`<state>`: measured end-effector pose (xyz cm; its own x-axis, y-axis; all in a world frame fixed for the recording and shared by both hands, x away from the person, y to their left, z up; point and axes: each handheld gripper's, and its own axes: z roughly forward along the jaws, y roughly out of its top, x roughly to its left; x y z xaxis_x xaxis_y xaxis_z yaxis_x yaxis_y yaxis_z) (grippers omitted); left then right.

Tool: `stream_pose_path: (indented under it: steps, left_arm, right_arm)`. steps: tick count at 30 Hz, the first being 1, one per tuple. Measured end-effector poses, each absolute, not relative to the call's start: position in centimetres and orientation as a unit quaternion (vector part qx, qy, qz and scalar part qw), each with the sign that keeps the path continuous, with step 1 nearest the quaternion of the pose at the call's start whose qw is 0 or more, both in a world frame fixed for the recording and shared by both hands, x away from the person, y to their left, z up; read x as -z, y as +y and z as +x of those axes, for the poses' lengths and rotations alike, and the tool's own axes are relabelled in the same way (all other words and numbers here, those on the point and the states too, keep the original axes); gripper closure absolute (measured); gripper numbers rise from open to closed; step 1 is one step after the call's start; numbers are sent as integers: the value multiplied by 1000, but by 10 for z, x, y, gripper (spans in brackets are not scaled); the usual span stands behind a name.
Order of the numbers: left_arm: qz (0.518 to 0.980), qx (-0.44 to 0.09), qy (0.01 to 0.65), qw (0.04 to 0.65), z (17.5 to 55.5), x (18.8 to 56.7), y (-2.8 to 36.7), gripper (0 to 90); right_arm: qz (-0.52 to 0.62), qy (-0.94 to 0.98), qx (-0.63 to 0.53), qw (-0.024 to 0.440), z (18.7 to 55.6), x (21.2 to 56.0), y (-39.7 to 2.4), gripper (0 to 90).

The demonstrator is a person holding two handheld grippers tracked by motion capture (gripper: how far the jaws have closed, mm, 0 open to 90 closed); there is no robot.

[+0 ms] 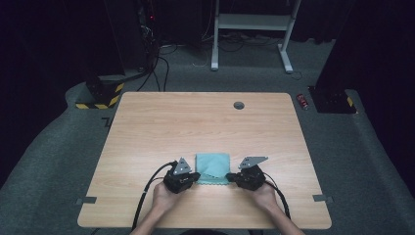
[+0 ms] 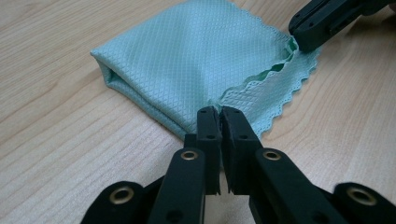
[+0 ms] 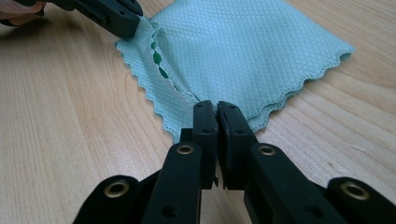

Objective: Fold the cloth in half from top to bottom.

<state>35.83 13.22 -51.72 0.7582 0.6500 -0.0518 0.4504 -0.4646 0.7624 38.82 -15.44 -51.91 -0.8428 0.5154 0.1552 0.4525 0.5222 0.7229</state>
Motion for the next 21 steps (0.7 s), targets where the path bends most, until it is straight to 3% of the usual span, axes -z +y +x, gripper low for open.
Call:
stream_pose_path:
  steps: [9, 16, 21]
  left_arm:
    - [847, -114, 325, 405, 355, 517, 135, 829]
    - [839, -102, 334, 417, 350, 515, 141, 679]
    - [825, -100, 340, 440, 351, 505, 145, 613]
  right_arm:
    - [275, 872, -404, 36, 384, 518, -155, 788]
    - [273, 868, -414, 28, 380, 514, -159, 704]
    - [278, 855, -436, 26, 380, 510, -162, 719]
